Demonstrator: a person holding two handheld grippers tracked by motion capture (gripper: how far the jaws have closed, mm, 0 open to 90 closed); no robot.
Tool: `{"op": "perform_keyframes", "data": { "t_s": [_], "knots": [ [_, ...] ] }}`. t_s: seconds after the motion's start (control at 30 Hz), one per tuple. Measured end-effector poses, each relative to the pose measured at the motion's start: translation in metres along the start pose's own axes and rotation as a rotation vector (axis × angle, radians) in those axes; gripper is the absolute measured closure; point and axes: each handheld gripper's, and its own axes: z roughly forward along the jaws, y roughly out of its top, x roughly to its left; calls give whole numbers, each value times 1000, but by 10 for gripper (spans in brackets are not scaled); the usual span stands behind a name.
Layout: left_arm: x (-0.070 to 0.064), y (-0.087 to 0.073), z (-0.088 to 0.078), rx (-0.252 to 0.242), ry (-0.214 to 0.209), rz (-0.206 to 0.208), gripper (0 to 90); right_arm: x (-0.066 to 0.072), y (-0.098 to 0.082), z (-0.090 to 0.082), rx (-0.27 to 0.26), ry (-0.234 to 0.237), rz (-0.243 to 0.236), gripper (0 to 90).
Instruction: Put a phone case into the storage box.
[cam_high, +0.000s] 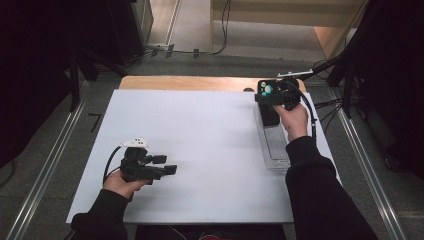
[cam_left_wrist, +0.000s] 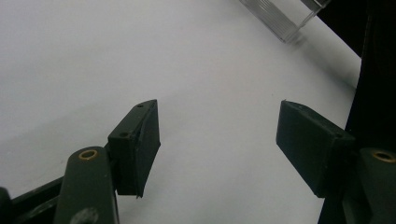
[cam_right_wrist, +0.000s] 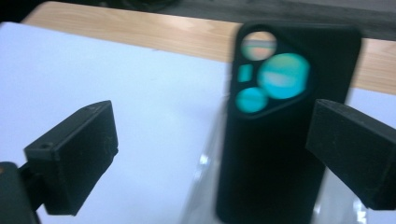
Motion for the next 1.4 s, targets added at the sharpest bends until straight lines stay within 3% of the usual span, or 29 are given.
{"op": "perform_keyframes", "data": {
  "t_s": [0.27, 0.37, 0.53, 0.83, 1.1, 1.23, 1.4],
  "knots": [
    [-1, 0, -1, 4, -4, 3, 305, 40, -28, -27, 7, 151, -99, 142],
    [-2, 0, -1, 5, -3, 7, 305, 49, -40, -33, 26, 194, -120, 187],
    [-5, -1, -3, 8, -9, 14, 305, 61, -63, -42, 72, 315, -168, 263],
    [-8, -6, -7, 9, -11, 27, 305, 75, -100, -54, 108, 395, -233, 264],
    [-9, -10, -9, 12, -9, 32, 305, 80, -130, -61, 116, 409, -279, 255],
    [-10, -11, -9, 16, -14, 37, 305, 79, -142, -63, 136, 439, -289, 253],
    [-10, -12, -10, 16, -11, 38, 305, 76, -154, -61, 173, 442, -281, 249]
  ]
}}
